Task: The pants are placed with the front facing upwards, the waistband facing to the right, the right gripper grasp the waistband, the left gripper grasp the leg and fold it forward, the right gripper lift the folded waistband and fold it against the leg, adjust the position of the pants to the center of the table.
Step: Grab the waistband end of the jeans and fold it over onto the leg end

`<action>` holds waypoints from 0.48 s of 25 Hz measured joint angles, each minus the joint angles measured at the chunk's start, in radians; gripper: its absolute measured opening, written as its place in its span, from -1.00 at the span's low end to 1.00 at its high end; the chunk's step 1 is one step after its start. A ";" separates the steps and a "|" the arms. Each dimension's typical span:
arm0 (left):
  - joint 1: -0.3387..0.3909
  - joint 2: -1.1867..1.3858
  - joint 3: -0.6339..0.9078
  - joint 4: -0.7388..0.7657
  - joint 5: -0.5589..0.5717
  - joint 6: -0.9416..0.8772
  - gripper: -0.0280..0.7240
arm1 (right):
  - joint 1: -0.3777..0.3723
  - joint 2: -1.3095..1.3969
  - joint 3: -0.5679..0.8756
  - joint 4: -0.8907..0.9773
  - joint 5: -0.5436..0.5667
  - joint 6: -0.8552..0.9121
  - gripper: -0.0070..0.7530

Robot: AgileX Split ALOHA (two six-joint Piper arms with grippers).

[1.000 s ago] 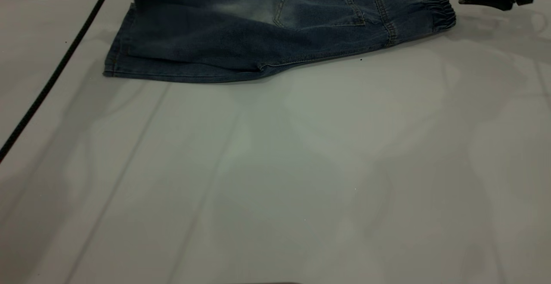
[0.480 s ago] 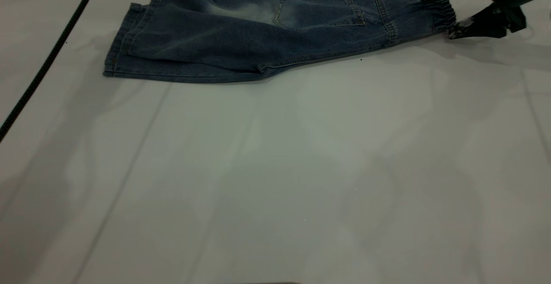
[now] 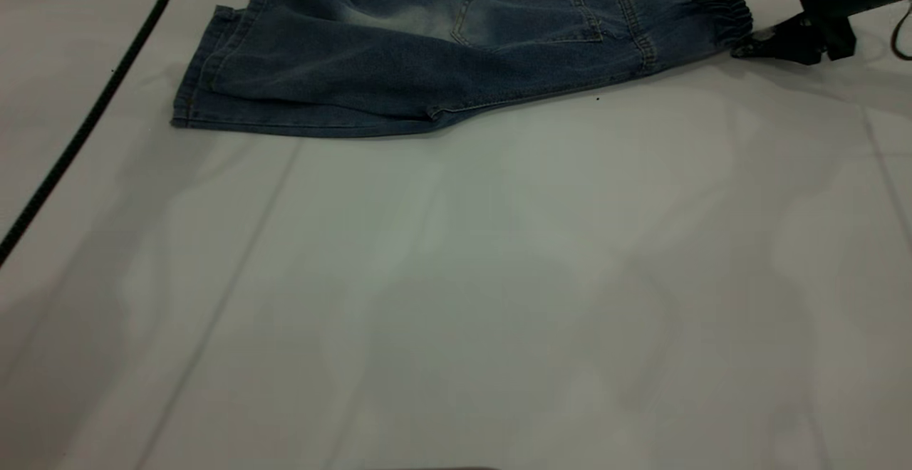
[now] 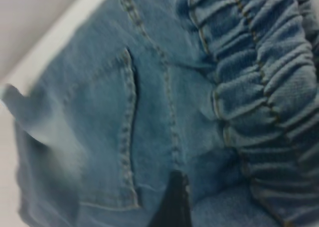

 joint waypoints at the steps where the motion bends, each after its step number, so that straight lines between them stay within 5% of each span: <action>1: -0.008 0.000 0.000 -0.001 0.002 0.000 0.62 | 0.000 0.014 0.000 0.052 0.016 -0.032 0.63; 6: -0.058 0.001 0.000 -0.002 -0.007 -0.002 0.62 | 0.003 0.072 -0.001 0.209 0.148 -0.176 0.39; 12: -0.135 0.039 0.000 -0.003 -0.075 -0.008 0.62 | 0.059 0.083 -0.012 0.237 0.165 -0.229 -0.08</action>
